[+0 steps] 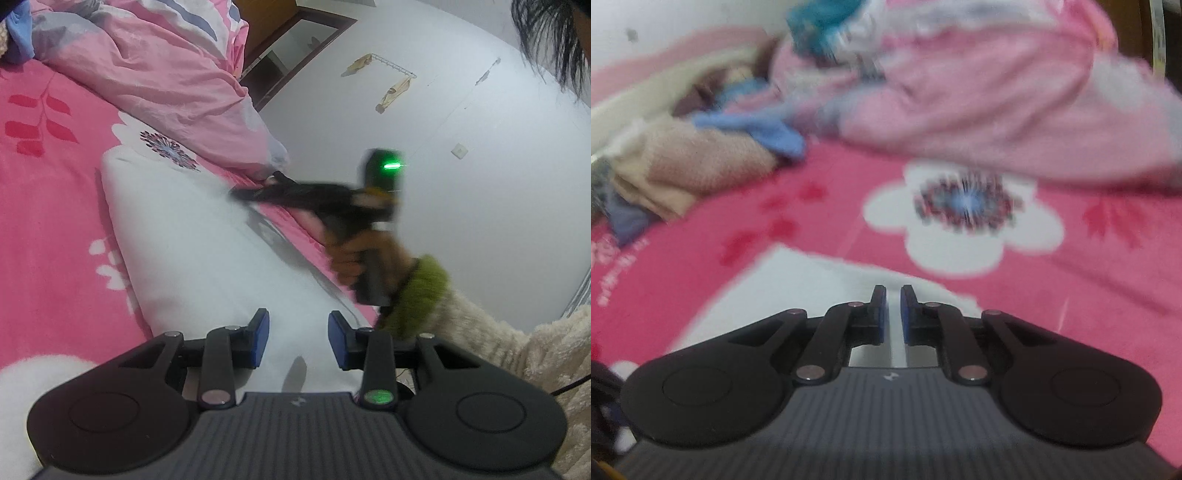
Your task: Fold clothes
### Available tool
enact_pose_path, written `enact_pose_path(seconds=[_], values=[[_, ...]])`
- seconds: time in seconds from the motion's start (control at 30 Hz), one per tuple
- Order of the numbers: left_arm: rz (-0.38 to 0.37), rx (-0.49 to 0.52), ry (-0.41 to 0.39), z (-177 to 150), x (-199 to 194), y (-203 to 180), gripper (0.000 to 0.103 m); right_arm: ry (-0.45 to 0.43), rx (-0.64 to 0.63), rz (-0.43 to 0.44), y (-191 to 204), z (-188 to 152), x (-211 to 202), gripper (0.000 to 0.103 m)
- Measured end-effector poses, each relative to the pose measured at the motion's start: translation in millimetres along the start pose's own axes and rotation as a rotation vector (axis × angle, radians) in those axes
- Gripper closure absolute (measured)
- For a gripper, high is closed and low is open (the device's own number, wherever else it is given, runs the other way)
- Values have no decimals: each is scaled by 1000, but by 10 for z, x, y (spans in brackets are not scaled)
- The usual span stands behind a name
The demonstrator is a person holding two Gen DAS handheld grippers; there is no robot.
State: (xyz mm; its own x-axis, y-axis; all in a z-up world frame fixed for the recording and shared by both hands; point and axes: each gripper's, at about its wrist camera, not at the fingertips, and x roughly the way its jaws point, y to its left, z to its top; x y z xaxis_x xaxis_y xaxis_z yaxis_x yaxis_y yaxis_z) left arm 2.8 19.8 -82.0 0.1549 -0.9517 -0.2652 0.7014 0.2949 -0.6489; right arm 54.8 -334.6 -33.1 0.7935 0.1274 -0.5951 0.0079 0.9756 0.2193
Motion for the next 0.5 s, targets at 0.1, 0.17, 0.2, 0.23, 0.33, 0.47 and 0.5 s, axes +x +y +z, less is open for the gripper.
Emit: enact_pose_path(seconds=[0.1, 0.17, 0.2, 0.23, 0.33, 0.47, 0.5], values=[[8, 3, 3, 6, 6, -19, 66, 41, 67, -22, -185, -5, 272, 98], [7, 5, 3, 6, 3, -23, 65, 23, 116, -122, -281, 59, 214, 93], [6, 4, 2, 6, 1, -19, 64, 10, 130, -130, -323, 55, 140, 93], [4, 3, 2, 6, 0, -14, 64, 3, 142, -129, -340, 45, 54, 93], [1, -3, 2, 9, -5, 1, 64, -33, 161, -56, -317, -30, -270, 93], [14, -21, -2, 23, -5, -2, 64, 18, 266, 90, -375, -264, -289, 91], [22, -19, -1, 30, -7, -19, 64, 47, 298, 81, -418, -327, -227, 92]])
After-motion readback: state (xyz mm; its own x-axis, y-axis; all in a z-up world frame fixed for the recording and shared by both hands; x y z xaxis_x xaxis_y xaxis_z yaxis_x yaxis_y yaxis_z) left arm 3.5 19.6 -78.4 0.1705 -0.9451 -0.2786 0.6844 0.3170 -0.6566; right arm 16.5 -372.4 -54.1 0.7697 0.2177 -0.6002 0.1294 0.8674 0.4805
